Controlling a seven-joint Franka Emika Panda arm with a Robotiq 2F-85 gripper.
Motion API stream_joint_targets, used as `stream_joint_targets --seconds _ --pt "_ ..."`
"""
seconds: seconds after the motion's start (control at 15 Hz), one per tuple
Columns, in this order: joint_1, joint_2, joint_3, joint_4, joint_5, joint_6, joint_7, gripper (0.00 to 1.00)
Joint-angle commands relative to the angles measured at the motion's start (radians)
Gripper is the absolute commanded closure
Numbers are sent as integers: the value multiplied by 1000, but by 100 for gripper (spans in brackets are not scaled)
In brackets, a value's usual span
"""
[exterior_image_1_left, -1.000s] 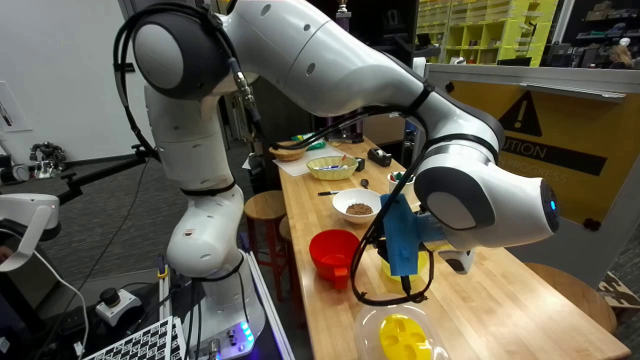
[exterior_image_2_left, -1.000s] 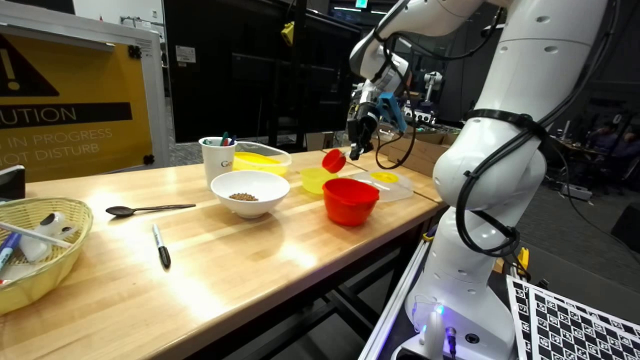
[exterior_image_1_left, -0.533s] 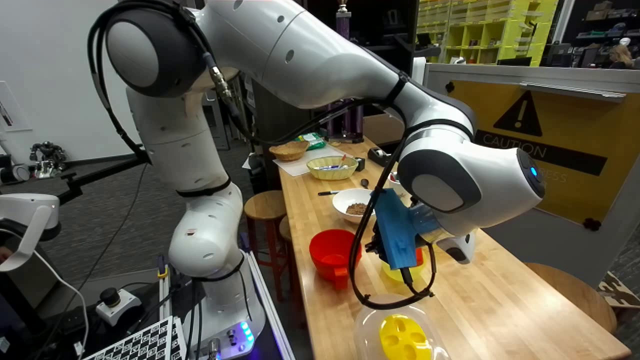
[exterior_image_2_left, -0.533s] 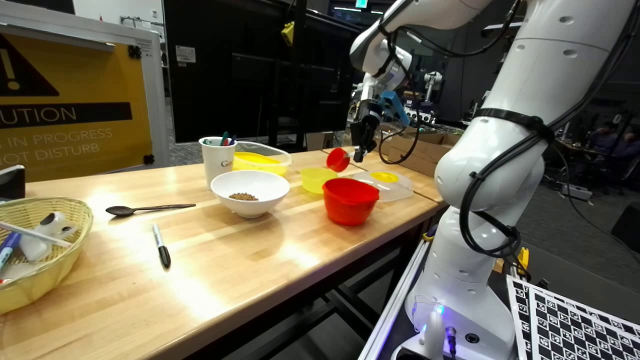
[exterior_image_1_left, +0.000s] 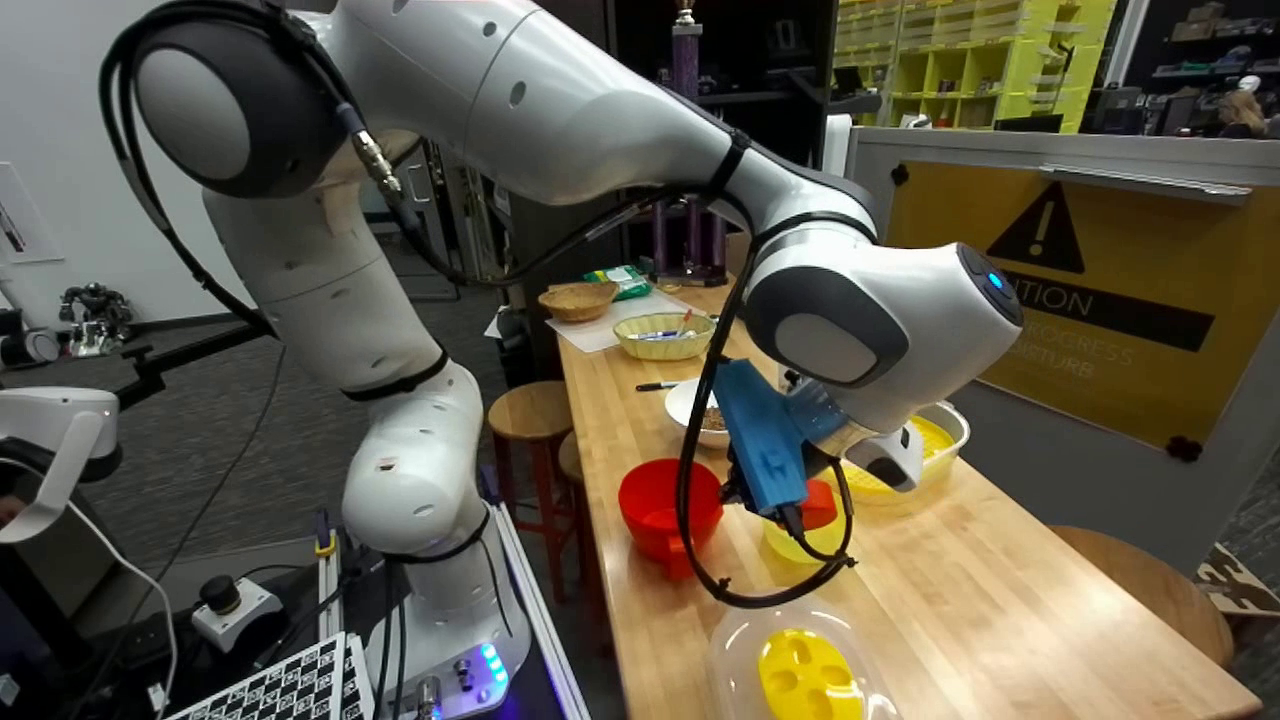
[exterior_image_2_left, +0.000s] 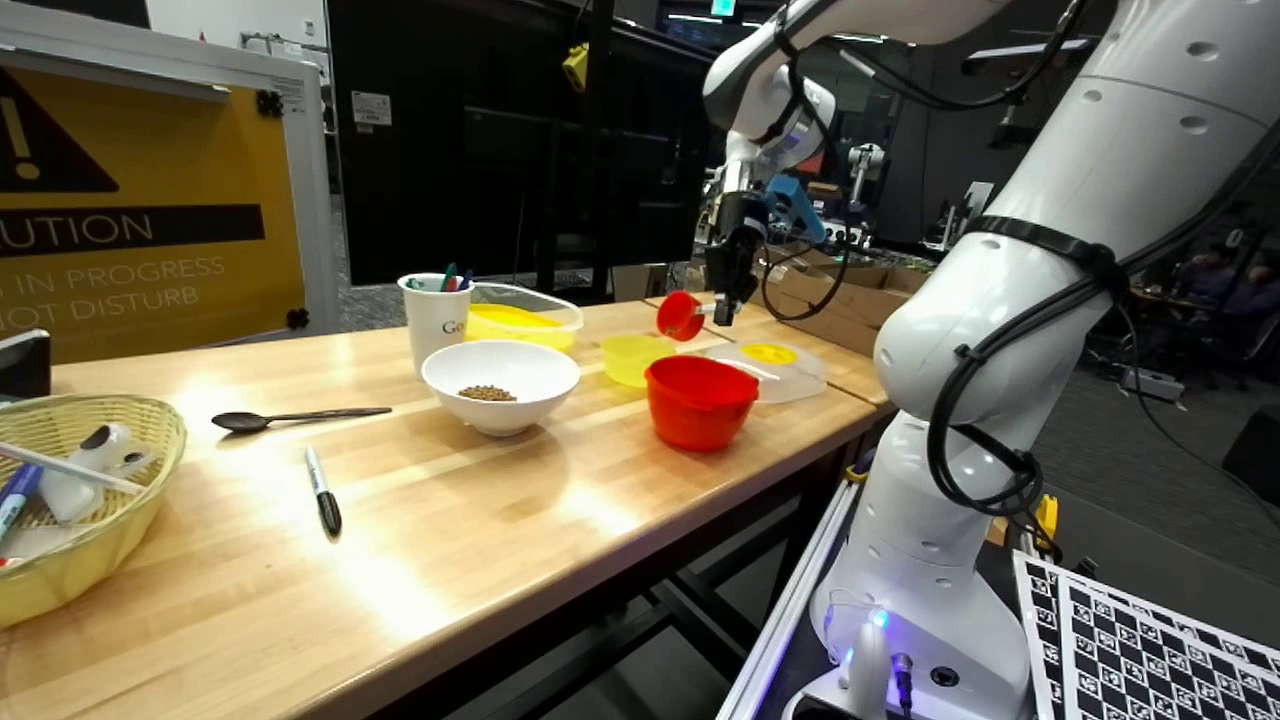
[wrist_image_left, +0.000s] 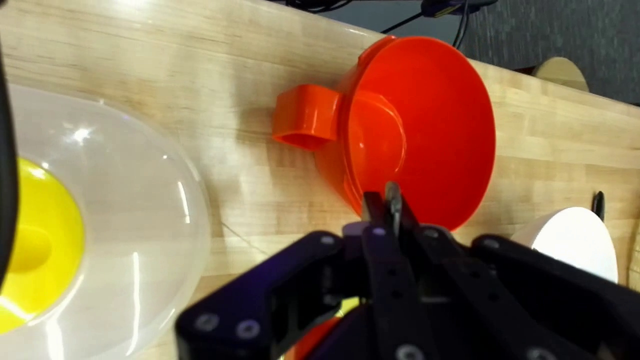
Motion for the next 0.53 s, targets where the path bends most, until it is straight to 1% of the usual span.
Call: stream_joint_targets --seconds 0.0,0.47 --pt "26 -123 20 -76 -59 61 68 99" --pt "74 -215 65 -121 -122 105 162 99"
